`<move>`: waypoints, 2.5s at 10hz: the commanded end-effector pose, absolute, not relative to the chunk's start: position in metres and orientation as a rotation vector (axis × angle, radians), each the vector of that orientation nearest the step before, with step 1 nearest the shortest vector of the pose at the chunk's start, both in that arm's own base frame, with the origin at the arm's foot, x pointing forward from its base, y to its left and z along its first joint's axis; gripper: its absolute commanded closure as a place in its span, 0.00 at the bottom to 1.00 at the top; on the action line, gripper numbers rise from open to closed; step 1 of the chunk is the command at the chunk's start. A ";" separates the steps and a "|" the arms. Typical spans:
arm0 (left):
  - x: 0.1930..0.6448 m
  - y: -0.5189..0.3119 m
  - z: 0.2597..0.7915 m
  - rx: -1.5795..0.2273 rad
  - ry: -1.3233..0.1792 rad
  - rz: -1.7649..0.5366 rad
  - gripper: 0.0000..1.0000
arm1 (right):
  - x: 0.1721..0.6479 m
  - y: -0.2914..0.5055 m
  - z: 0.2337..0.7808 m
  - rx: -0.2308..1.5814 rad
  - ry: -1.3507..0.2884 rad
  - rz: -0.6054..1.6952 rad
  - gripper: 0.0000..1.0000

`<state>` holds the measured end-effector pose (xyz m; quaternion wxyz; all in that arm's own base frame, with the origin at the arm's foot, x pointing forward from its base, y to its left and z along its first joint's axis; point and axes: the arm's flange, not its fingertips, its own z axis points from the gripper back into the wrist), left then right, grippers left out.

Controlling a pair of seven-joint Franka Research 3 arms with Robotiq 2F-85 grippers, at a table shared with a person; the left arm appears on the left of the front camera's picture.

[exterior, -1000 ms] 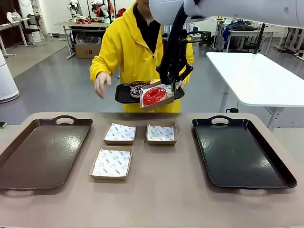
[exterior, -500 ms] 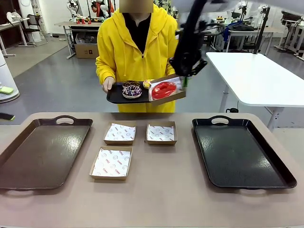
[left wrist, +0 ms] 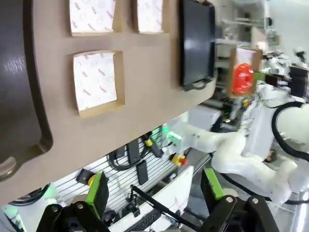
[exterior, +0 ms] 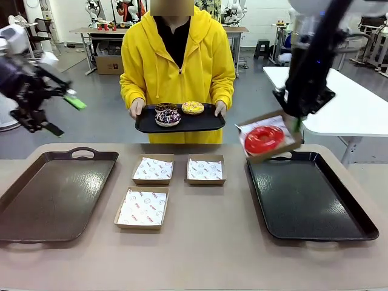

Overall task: Individually package the donuts and arrange them on the tray.
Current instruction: Place the picked Paper togo box on the Handle tray while simultaneously picking up another Paper togo box from the table with the other hand.

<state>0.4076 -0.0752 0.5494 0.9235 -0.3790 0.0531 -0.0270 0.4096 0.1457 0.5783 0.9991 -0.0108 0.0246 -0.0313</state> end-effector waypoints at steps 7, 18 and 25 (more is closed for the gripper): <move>0.436 -0.203 0.421 -0.153 0.098 -0.014 0.00 | 0.382 0.106 0.461 0.031 0.028 0.046 0.99; 0.422 -0.217 0.391 -0.116 0.034 -0.065 0.00 | 0.386 0.109 0.458 -0.016 0.042 0.032 0.99; 0.389 -0.234 0.366 -0.101 0.018 0.066 0.00 | 0.346 0.059 0.414 0.028 0.087 0.009 0.99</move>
